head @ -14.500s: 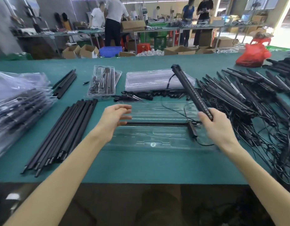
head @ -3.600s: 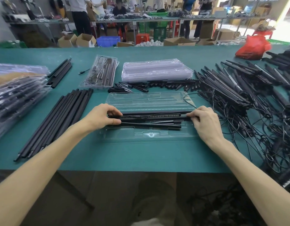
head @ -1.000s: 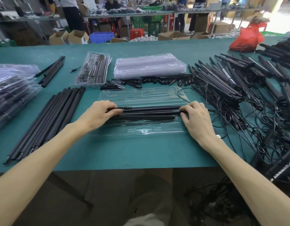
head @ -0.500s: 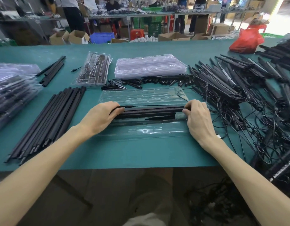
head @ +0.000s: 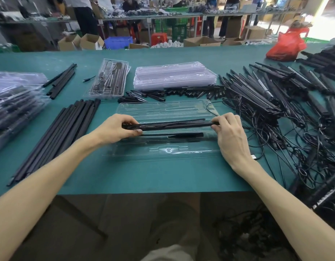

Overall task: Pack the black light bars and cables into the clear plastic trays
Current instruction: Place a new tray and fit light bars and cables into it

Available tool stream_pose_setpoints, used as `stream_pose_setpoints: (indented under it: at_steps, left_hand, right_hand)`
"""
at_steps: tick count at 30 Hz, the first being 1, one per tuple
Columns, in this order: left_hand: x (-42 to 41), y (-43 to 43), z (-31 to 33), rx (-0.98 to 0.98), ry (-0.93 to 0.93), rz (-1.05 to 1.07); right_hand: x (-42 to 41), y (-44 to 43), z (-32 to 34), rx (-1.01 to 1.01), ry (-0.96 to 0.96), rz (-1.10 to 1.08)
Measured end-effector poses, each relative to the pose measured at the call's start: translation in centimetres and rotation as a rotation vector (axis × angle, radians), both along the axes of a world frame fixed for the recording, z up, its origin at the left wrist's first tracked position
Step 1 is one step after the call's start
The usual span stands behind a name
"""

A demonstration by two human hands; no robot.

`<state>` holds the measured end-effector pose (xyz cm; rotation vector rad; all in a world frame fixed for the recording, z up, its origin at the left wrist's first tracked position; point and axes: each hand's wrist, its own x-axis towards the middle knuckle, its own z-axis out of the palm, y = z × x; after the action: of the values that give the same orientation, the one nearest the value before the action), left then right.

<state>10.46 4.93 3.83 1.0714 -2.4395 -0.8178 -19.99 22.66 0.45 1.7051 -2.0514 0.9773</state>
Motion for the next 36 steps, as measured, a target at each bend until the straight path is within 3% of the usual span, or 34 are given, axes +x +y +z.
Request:
stream_pose_setpoints:
  at_steps: [4,12,22,27,36]
  left_hand:
    - [0.4,0.0,1.0,0.177,0.041,-0.034]
    - [1.6,-0.9,1.1,0.282,0.03,-0.031]
    - [2.8,-0.6,2.0,0.469,0.238,0.033]
    - [3.5,-1.0,1.7,0.599,0.248,-0.016]
    - [2.5,-0.2,1.3,0.47,0.119,0.005]
  right_hand:
    - [0.0,0.1,0.1,-0.004,-0.023,-0.005]
    - [0.0,0.3,0.3,-0.028,-0.032,-0.005]
    - [0.0,0.2,0.2,-0.057,-0.123,-0.019]
    - [-0.1,0.2,0.1,-0.046,-0.126,-0.018]
    - [-0.2,0.1,-0.1,-0.028,-0.109,0.0]
